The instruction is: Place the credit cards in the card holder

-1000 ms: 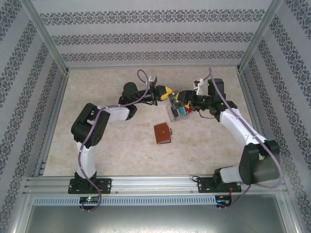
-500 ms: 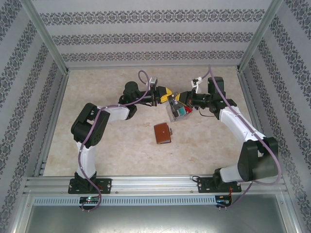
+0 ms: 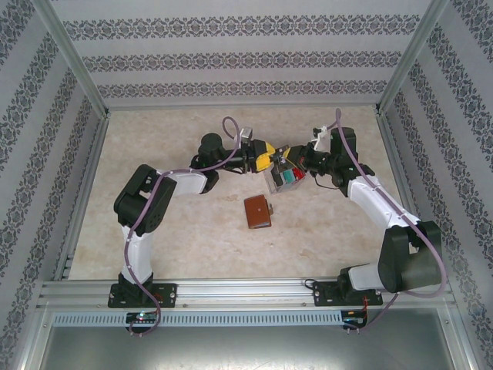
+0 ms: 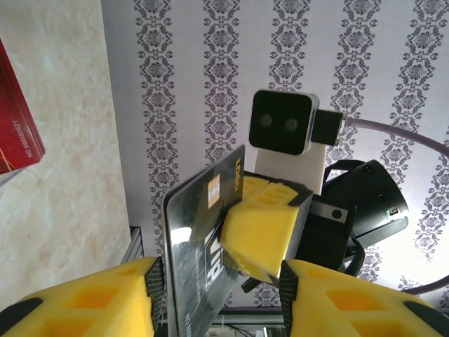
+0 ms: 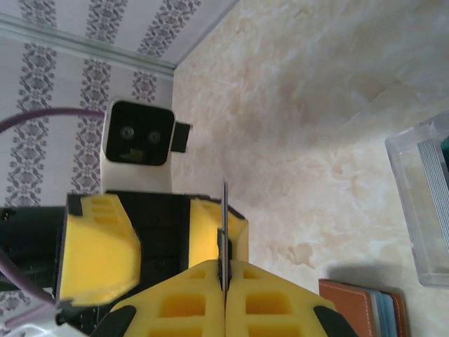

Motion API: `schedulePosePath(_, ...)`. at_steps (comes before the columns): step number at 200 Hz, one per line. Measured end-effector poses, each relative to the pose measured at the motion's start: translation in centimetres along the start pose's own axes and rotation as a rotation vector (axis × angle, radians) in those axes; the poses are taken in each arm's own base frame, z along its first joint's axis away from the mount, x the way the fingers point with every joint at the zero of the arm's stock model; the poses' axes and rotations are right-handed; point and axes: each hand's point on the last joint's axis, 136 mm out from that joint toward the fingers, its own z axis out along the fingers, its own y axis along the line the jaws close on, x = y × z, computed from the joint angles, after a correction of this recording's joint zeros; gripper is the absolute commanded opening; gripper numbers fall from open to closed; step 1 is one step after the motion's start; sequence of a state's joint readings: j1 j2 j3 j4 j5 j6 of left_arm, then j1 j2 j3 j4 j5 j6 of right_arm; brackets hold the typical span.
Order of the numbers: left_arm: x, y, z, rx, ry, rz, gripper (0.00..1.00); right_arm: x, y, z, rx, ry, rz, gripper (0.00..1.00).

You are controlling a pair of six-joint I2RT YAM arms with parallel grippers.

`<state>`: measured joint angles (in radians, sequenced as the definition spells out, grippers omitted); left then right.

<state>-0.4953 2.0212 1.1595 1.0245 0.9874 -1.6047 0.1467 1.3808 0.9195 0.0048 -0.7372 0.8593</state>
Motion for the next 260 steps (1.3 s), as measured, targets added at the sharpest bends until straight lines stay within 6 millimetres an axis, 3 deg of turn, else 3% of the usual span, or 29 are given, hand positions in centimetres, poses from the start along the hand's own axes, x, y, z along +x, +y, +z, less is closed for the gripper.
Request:
schedulePosePath(87,0.7,0.5,0.7,-0.003,0.020,0.001,0.00,-1.1,0.3,-0.1,-0.008,-0.063,0.041,0.10)
schedulePosePath(135,0.8,0.4,0.7,0.001,0.024,0.006,0.00,-1.0,0.1,-0.4,0.000,-0.060,0.056,0.23)
schedulePosePath(172,0.8,0.3,0.7,0.003,0.027,0.009,0.00,-1.4,0.5,-1.7,-0.017,-0.071,0.052,0.19)
schedulePosePath(217,0.8,0.3,0.7,0.004,0.028,0.011,0.00,-1.3,0.4,-1.8,-0.018,-0.065,0.053,0.10)
schedulePosePath(260,0.9,0.3,0.7,0.004,0.029,0.012,0.00,-1.2,0.2,-1.9,-0.020,-0.060,0.057,0.15)
